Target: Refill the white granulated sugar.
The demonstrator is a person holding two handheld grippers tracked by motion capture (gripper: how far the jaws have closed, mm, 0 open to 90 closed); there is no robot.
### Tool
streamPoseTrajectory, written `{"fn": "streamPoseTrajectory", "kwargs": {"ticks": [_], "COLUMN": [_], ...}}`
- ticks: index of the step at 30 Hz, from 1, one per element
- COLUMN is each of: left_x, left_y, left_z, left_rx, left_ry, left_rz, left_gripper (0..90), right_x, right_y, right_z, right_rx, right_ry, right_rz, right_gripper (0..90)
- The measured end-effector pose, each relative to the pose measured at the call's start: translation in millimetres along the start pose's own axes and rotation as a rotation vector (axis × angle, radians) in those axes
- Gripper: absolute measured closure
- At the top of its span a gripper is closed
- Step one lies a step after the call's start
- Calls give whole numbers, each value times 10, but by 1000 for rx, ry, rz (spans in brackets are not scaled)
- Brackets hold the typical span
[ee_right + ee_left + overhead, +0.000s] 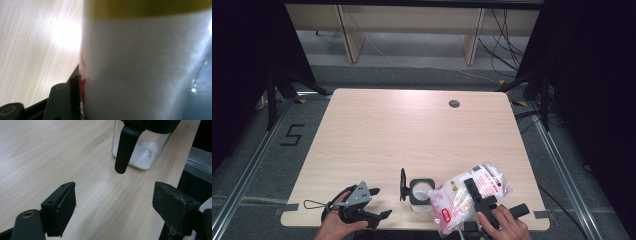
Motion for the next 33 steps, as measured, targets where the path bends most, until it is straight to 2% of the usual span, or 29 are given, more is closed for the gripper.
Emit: {"fn": "streamPoseTrajectory", "kwargs": {"ticks": [2,3,5,6,8,9,11,12,13,14,16,17,19,21,22,24,26,30,32,33], "left_x": [1,9,-8,2,1,-1,0,-2,-1,-2,-14,-13,-7,-13,-13,-7,-13,-5,-6,-6], "left_y": [1,-3,14,4,1,0,0,0,-3,-2,6,6,5,8,8,8,14,16,17,20], "left_z": [-3,-15,-2,-9,-1,-6,-1,2,-10,-6,19,20,0,4,4,4,25,16,11,14], "left_rx": [0,3,0,-2,-1,2,1,-1,1,1,-4,-5,-1,1,-1,-1,-2,-8,-5,-6], "left_ry": [4,24,14,23,5,17,11,7,24,16,-20,-20,9,12,10,6,-20,-15,-4,-14], "left_rz": [-3,-14,9,-2,-5,-3,-1,3,-1,-1,13,13,5,13,13,5,13,8,8,8], "left_gripper": [185,185,185,185,185,185,185,185,185,185,185,186,185,185,185,185,185,185,185,185], "right_x": [3,3,-5,2,6,9,9,6,0,9,11,12,11,16,5,7,8,9,-6,-6], "right_y": [-7,-1,4,-5,-7,-14,-16,-5,3,5,-13,-13,-7,-7,-9,-12,-16,-14,-5,-5], "right_z": [3,-1,3,-8,-5,-6,-11,-11,-5,-28,-31,-31,-20,-31,-9,-13,-18,-12,8,13], "right_rx": [-9,1,1,-2,-10,-20,-24,-16,-9,-54,-54,-54,-55,-54,-52,-52,-50,-47,-49,-50], "right_ry": [-8,1,-9,0,-5,-7,-2,5,7,19,31,31,16,30,13,13,16,9,-17,-19], "right_rz": [-13,-4,-1,-8,-14,-28,-29,-12,-1,-22,-26,-27,-28,-29,-22,-28,-29,-28,-13,-11], "right_gripper": [442,443,443,443,443,443,443,443,443,443,443,444,444,444,444,444,445,445,445,446]}}
Point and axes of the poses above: each handheld gripper's, and its own axes: y roughly forward along the jaws, x roughly out of its underside, z roughly to its right, the point moved 7 cm from there along y, roughly forward along the jaws, and after that the axes turned 14 degrees about y, right-handed, at the moved point
